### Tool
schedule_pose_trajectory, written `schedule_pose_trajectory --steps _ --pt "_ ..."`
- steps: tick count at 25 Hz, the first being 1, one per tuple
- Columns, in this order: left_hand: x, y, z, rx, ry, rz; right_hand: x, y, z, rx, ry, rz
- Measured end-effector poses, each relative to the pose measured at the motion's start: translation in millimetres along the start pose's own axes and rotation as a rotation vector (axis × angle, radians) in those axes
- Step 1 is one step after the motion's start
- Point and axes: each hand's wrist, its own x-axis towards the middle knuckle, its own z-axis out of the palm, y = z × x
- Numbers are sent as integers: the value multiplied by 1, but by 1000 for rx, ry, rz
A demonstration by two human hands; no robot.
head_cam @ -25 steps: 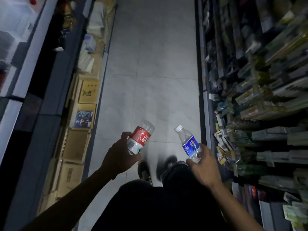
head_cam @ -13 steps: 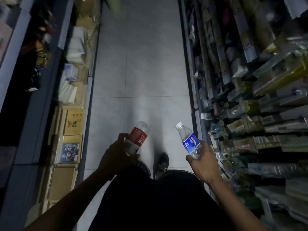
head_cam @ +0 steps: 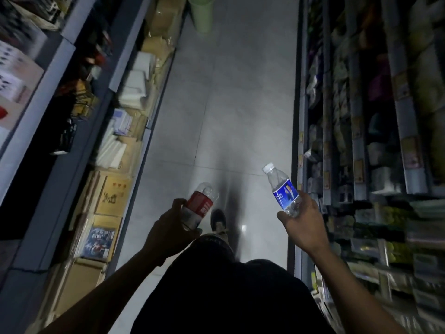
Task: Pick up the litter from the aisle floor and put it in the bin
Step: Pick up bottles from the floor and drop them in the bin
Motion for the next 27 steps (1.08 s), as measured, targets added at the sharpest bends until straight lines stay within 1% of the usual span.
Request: schedule_pose_trajectory --steps 4,10,14,17,20,23,27 --pt "79 42 -35 61 -22 85 48 -24 -12 -17 25 29" --pt "195 127 -68 156 -25 225 112 -28 -33 -14 48 198" --pt "279 187 -75 197 -56 258 192 -31 -50 38 3 256" --pt "329 228 -83 188 -77 223 269 -48 -70 36 8 236" --pt "366 260 -94 171 -64 175 344 -78 -92 63 0 163" --pt "396 280 -108 133 -26 111 418 -114 -112 81 -42 93" --pt "444 290 -133 86 21 2 512 -168 -121 113 -46 -1"
